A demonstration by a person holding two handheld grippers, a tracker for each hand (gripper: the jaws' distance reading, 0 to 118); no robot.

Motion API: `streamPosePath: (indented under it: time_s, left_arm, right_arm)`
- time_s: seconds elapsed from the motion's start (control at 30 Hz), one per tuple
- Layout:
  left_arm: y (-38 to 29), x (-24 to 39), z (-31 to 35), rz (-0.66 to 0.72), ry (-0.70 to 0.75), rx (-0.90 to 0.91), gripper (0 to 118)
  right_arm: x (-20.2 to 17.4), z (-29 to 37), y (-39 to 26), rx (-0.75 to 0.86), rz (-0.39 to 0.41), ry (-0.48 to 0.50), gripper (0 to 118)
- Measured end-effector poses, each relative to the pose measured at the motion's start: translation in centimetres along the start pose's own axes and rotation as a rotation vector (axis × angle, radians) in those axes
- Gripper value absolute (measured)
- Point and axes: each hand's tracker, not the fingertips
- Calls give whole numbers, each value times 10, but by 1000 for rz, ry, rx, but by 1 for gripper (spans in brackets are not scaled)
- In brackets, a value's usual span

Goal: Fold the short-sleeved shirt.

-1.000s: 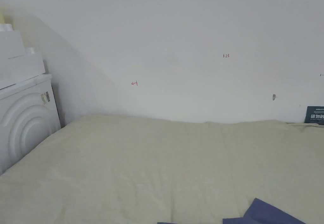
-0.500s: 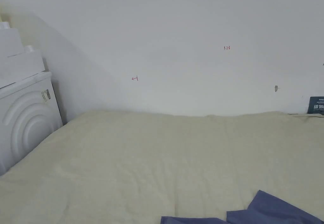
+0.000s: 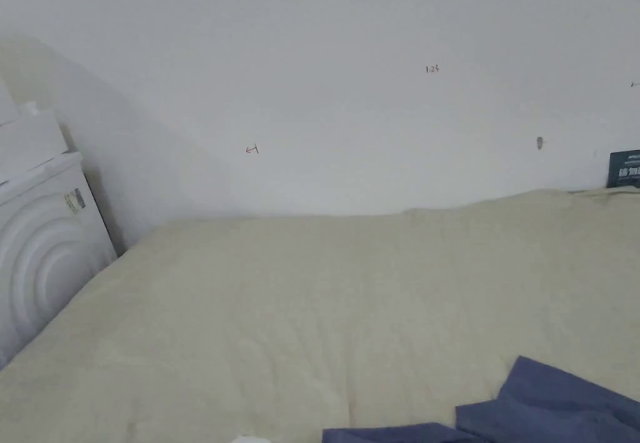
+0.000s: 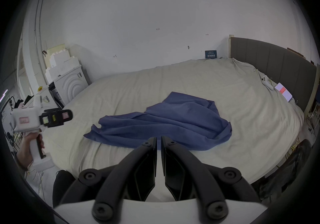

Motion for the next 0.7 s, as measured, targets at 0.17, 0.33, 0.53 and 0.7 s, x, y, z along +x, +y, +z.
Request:
streamPosePath:
  time_s: [0.17, 0.33, 0.53, 0.7]
  left_arm:
    - [15, -14, -87, -56, 47, -120, 65]
    - [13, -20, -160, -53, 18, -230, 65]
    - [7, -30, -216, -3, 75, -321, 62]
    - [5, -24, -232, -89, 67, -367, 59]
  right_arm:
    - [20, -7, -7, -42, -46, -30, 5]
    - [37, -19, -14, -83, -89, -73, 5]
    - [54, -26, -23, -127, -122, -125, 5]
    - [63, -29, -29, -162, -142, -145, 5]
